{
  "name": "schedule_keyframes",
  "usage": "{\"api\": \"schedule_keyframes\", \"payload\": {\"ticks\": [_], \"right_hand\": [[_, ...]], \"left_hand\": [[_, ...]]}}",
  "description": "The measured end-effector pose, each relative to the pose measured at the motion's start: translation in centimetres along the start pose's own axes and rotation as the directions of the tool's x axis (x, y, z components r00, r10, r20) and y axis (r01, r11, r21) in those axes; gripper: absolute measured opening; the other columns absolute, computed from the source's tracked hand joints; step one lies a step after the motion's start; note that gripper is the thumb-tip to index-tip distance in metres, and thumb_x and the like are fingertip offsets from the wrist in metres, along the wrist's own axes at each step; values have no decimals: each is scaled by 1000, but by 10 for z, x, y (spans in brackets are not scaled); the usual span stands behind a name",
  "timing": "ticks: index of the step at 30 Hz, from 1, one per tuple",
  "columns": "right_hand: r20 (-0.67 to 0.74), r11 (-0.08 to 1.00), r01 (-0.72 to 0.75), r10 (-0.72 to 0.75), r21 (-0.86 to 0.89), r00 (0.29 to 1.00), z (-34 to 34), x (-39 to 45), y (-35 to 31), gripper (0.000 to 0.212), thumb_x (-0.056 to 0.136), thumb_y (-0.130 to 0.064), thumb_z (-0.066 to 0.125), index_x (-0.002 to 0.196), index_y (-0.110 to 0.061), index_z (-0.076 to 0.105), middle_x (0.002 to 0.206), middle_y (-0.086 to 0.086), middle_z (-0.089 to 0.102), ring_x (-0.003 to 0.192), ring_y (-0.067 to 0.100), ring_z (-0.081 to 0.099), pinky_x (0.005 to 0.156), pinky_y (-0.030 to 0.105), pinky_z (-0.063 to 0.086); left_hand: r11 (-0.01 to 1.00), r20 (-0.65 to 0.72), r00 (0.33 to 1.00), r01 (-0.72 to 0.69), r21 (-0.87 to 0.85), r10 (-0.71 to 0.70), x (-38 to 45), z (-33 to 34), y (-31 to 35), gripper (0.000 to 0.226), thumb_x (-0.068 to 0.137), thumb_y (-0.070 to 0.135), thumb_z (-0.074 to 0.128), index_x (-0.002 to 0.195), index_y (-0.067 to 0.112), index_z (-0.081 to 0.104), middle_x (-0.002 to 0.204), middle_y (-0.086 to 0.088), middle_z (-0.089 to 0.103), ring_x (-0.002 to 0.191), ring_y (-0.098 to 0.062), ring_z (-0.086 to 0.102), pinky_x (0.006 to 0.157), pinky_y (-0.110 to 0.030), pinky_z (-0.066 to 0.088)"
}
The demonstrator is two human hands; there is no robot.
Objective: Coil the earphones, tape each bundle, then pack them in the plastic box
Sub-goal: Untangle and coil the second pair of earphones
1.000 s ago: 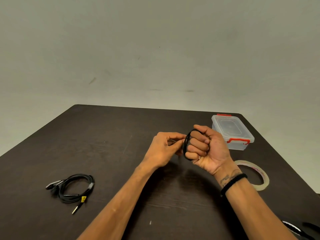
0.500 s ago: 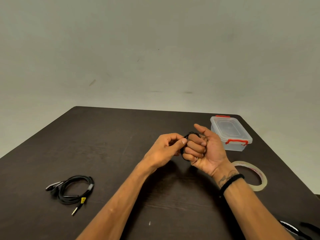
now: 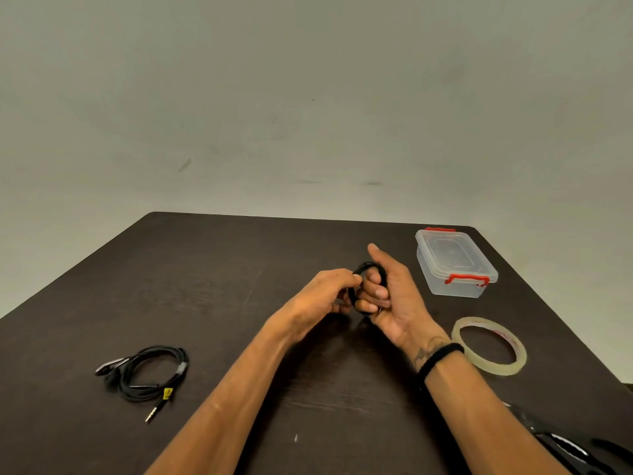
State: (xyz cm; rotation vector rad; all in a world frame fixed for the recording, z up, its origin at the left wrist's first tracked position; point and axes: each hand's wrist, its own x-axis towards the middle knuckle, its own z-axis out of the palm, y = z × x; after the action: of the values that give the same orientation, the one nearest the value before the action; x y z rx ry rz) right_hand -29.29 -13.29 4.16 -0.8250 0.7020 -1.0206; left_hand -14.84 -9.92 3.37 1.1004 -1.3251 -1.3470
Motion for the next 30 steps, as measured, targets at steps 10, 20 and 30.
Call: {"api": "schedule_keyframes", "payload": {"ticks": [10,20,30], "right_hand": [[-52,843,269,-330,-465,943,-9,0,-1,37,96,-43,74,87,-7,69,60,1,58,55,12,50,56,25,45],[269,236,369,-368,-899,890,-21,5,-3,30,107,-39,59,92,-17,73,82,0,73,77,16,67,72,38,51],[214,166,320,-461,-933,862,-17,1,11,36,113,-42,34,91,-18,49,74,0,62,69,16,58,58,30,43]], "left_hand": [[1000,-92,996,-12,23,14,4,-4,-2,22,94,40,55,80,27,67,85,4,61,73,-9,60,70,-31,53],[979,-196,981,-35,-202,-6,4,-23,1,16,93,32,61,84,20,69,81,0,65,66,-11,55,64,-29,49],[921,-146,983,46,-386,-110,0,-20,3,31,98,38,67,113,15,81,98,-2,72,72,-10,60,71,-29,56]]}}
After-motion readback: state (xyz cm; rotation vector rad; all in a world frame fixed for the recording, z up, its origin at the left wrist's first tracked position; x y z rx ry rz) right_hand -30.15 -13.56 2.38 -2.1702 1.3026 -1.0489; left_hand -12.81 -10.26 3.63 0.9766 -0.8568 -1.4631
